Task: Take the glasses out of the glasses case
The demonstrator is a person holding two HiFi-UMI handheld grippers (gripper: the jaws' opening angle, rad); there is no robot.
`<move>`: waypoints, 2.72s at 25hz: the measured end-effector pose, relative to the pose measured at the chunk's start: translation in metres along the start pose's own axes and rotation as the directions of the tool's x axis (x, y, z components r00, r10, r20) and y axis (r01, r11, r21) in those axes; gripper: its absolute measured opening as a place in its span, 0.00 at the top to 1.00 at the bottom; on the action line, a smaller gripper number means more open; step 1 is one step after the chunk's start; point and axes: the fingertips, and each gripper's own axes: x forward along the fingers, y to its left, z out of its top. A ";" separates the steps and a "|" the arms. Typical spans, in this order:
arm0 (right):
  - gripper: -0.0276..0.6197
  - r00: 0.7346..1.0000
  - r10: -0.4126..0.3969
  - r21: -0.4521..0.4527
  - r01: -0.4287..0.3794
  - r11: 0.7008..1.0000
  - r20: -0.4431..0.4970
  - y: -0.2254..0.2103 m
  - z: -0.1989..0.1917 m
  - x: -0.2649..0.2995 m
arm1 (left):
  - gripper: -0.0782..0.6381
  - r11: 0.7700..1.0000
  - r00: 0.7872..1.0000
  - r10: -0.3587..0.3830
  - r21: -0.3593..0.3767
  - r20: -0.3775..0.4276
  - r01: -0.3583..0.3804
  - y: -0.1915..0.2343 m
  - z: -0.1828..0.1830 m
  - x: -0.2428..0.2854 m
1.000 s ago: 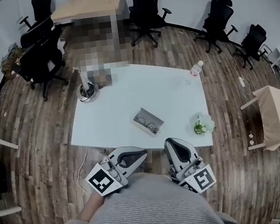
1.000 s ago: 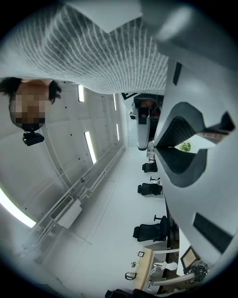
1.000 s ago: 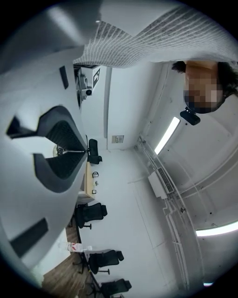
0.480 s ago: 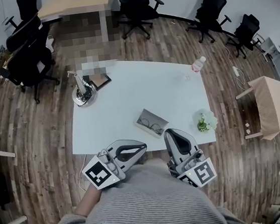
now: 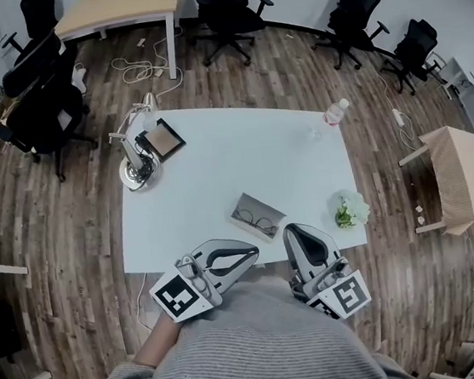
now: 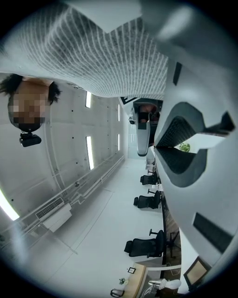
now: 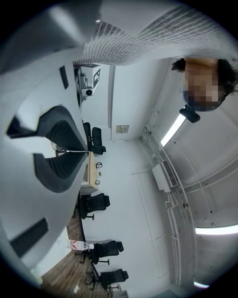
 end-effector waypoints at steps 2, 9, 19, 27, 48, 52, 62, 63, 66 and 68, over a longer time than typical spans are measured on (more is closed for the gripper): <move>0.93 1.000 0.001 0.001 -0.001 1.000 -0.010 -0.002 -0.003 0.000 | 0.87 1.000 1.000 -0.005 0.005 0.002 0.005 0.001 0.000 0.004; 0.93 0.999 0.024 -0.046 -0.025 0.999 -0.022 -0.005 -0.005 0.002 | 0.87 1.000 1.000 0.007 -0.014 0.013 -0.007 0.005 -0.001 0.004; 0.75 0.987 0.038 -0.124 -0.058 0.991 -0.158 -0.020 -0.027 0.010 | 0.87 1.000 1.000 -0.006 -0.013 0.005 0.006 -0.002 -0.004 -0.001; 0.71 0.958 0.057 -0.173 -0.108 0.979 -0.280 -0.021 -0.058 0.018 | 0.87 1.000 1.000 0.007 -0.018 -0.011 -0.008 -0.004 -0.009 -0.013; 0.71 0.810 0.085 -0.206 -0.247 0.947 -0.581 -0.040 -0.165 0.042 | 0.87 1.000 1.000 0.021 -0.022 0.013 -0.020 -0.002 -0.009 -0.026; 0.71 0.768 0.080 -0.203 -0.267 0.942 -0.636 -0.046 -0.188 0.044 | 0.87 0.999 0.999 0.038 -0.021 0.015 -0.037 0.002 -0.010 -0.030; 0.71 0.675 0.055 -0.210 -0.305 0.929 -0.736 -0.058 -0.233 0.047 | 0.88 0.998 0.998 0.053 -0.022 0.014 -0.053 0.005 -0.009 -0.035; 0.71 0.666 0.052 -0.211 -0.308 0.928 -0.745 -0.059 -0.238 0.047 | 0.87 0.998 0.998 0.054 -0.021 0.014 -0.053 0.006 -0.009 -0.036; 0.71 0.636 0.046 -0.213 -0.324 0.922 -0.770 -0.062 -0.251 0.048 | 0.88 0.998 0.998 0.056 -0.024 0.016 -0.055 0.007 -0.010 -0.037; 0.71 0.610 0.043 -0.215 -0.343 0.915 -0.791 -0.064 -0.262 0.047 | 0.87 0.998 0.998 0.058 -0.029 0.019 -0.057 0.008 -0.011 -0.038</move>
